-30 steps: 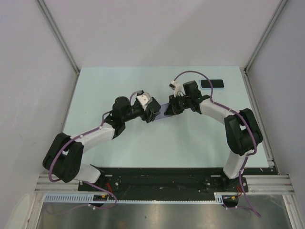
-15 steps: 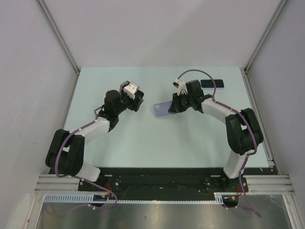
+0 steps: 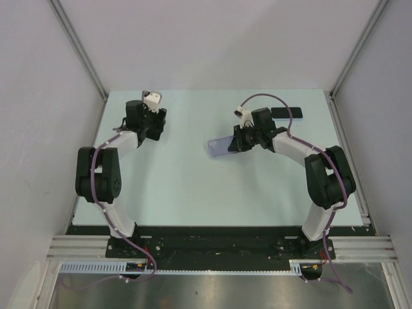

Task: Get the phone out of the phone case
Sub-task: Place the phone at the center of the board.

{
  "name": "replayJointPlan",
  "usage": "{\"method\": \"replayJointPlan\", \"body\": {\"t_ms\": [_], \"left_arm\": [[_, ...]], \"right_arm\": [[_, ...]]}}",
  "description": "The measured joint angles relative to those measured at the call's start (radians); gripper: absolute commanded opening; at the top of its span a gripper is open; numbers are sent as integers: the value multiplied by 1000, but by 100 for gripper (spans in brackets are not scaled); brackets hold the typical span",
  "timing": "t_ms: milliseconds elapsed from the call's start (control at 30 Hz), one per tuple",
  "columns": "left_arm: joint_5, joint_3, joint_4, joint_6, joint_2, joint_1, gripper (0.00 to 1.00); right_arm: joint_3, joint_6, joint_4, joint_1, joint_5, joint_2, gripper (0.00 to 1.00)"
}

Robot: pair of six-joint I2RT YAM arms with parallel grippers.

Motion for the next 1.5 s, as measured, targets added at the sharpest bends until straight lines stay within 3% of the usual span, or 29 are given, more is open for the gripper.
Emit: {"method": "replayJointPlan", "body": {"t_ms": [400, 967, 1167, 1500], "left_arm": [[-15, 270, -195, -6, 210, 139, 22], [-23, 551, -459, -8, 378, 164, 25], [-24, 610, -507, -11, 412, 184, 35], [-39, 703, -575, -2, 469, 195, 43]], "right_arm": [[0, 0, -1, -3, 0, 0, 0], [0, 0, -1, -7, -2, 0, 0], [0, 0, -1, -10, -7, -2, 0], [0, 0, -1, -10, -10, -3, 0]]}}
